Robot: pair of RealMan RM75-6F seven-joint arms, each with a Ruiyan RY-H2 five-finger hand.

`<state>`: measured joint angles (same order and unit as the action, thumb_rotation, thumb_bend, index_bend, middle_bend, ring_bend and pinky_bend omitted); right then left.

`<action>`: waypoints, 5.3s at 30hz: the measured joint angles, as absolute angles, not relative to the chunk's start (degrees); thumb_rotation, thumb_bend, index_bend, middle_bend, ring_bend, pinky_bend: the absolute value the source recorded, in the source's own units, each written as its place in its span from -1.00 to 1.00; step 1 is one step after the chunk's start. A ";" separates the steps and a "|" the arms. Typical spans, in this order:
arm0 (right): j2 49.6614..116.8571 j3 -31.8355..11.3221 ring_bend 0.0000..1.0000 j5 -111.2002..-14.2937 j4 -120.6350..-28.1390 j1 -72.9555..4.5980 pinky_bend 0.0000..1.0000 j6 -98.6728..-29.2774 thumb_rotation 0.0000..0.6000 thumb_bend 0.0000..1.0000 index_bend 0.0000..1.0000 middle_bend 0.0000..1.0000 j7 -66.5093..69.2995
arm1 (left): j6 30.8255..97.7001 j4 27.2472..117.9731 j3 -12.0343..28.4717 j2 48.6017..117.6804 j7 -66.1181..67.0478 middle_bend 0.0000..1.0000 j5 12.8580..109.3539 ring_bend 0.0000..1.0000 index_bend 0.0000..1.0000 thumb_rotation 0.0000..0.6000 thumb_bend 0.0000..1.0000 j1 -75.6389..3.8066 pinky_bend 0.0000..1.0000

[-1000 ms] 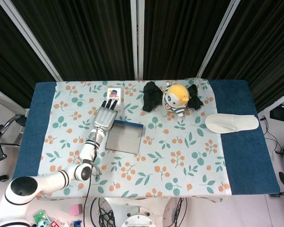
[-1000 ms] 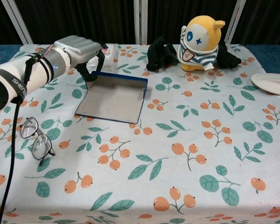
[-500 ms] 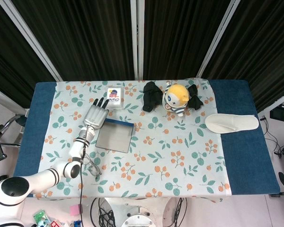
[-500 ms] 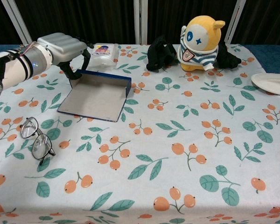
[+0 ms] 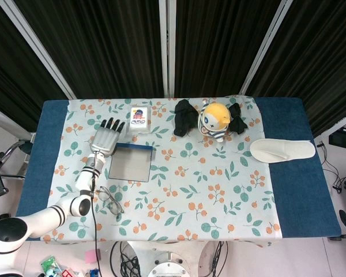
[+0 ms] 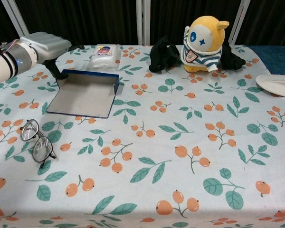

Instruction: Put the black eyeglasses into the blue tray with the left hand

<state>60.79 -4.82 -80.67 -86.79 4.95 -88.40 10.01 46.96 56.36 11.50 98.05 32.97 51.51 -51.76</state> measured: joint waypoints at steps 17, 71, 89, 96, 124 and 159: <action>61.20 -4.93 -1.00 -80.62 -86.06 4.81 -1.00 -88.03 1.00 -0.59 -1.00 -1.00 10.82 | 51.72 70.09 11.85 93.73 29.50 -0.95 53.81 -0.99 -1.00 1.00 -0.87 -48.43 -0.76; 59.84 -5.58 -1.00 -79.75 -86.86 5.36 -1.00 -88.48 1.00 -0.53 -1.00 -1.00 11.44 | 54.10 83.37 -7.12 75.54 1.82 -1.00 93.82 -0.99 -0.11 1.00 -0.35 -35.77 -0.76; 59.28 -5.41 -1.00 -79.45 -88.35 5.28 -1.00 -87.98 1.00 -0.53 -1.00 -1.00 9.90 | 54.07 82.98 -6.68 75.90 1.42 -0.97 93.48 -0.99 0.01 1.00 -0.34 -36.00 -0.76; 59.14 -5.36 -1.00 -78.99 -88.64 5.28 -1.00 -87.55 1.00 -0.53 -1.00 -1.00 9.61 | 53.55 82.66 -6.62 76.20 1.08 -0.97 93.35 -0.99 0.06 1.00 -0.34 -36.32 -0.76; 59.36 -5.45 -1.00 -78.45 -88.84 5.05 -1.00 -87.01 1.00 -0.53 -1.00 -1.00 8.78 | 52.01 83.78 -4.37 76.37 -0.50 -0.90 89.42 -0.99 0.19 1.00 -0.21 -37.14 -0.76; 58.22 -5.93 -1.00 -78.24 -87.73 5.87 -1.00 -87.86 1.00 -0.53 -1.00 -1.00 12.33 | 55.83 74.06 11.64 96.47 40.75 -1.00 37.67 -1.00 0.18 1.00 -0.20 -52.52 -0.76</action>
